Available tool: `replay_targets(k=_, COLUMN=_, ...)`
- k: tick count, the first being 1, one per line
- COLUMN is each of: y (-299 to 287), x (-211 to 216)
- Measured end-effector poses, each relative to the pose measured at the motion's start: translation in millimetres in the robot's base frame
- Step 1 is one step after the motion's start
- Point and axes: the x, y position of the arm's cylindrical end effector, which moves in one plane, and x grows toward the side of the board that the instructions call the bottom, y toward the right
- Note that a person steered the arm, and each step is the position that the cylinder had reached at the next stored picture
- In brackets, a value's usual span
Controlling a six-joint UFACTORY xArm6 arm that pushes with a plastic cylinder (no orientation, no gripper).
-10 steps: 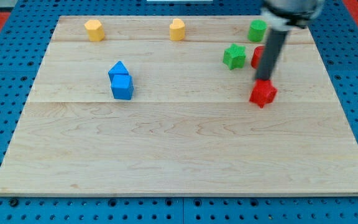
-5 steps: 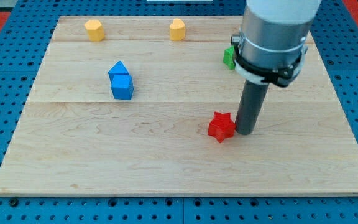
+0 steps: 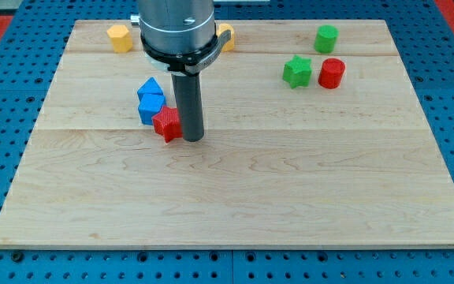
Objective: Move the red star to the left side of the blue cube
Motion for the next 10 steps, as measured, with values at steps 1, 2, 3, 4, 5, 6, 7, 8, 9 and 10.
replay_targets(k=1, y=8, x=-7)
replay_targets(k=2, y=21, x=-30)
replay_targets(k=3, y=-66, x=-20)
replay_targets(k=4, y=-78, x=16)
replay_targets(k=5, y=-80, x=42)
replay_targets(k=6, y=-141, x=6)
replay_targets(k=7, y=-177, x=-15)
replay_targets(k=8, y=-132, x=15)
replay_targets(k=9, y=-75, x=-5)
replay_targets(k=10, y=-90, x=-25)
